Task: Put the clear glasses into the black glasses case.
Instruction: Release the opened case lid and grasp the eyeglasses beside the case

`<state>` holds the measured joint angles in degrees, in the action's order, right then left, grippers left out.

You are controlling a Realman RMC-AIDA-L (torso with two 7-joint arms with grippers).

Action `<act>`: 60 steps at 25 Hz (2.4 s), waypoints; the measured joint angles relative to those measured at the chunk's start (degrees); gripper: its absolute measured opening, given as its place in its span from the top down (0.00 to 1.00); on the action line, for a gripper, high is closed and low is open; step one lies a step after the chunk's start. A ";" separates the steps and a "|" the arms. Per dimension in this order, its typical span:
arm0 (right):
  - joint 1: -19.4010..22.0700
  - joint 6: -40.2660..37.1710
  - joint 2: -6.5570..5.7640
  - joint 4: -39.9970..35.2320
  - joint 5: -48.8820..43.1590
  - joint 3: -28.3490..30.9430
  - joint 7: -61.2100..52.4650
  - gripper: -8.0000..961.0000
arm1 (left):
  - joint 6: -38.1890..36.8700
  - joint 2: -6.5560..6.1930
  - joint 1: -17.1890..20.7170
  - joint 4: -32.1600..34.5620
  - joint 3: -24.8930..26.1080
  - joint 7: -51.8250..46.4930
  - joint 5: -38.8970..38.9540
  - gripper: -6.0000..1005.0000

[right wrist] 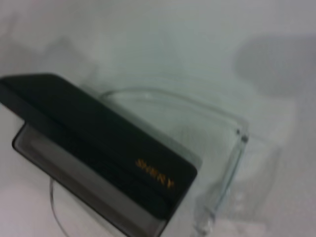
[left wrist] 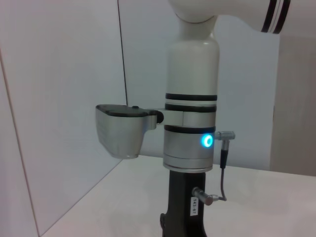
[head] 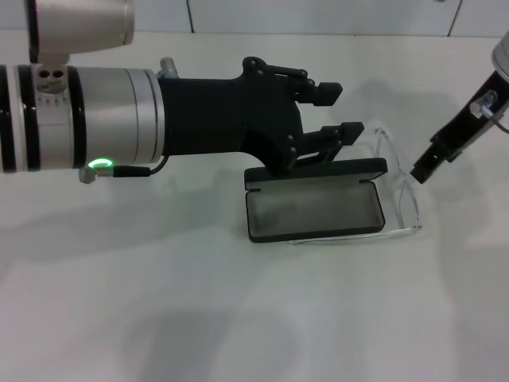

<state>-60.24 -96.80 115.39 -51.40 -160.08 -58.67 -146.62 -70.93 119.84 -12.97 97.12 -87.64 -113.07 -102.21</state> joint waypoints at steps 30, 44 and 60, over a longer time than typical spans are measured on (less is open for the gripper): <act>-1.26 11.12 -0.09 11.81 3.81 -0.74 0.28 0.34 | -1.59 0.00 0.73 -2.36 0.09 1.96 2.60 0.55; -1.45 14.41 -0.16 14.83 3.69 -1.11 0.89 0.35 | -1.58 -0.05 0.86 -3.13 0.15 2.33 2.93 0.55; -0.67 15.98 -0.25 14.85 3.62 -1.35 0.83 0.54 | -1.58 -0.05 1.00 -3.89 0.11 2.33 2.91 0.55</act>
<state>-60.92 -80.82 115.13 -36.56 -156.46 -60.03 -145.79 -72.51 119.79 -11.96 93.23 -87.53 -110.74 -99.30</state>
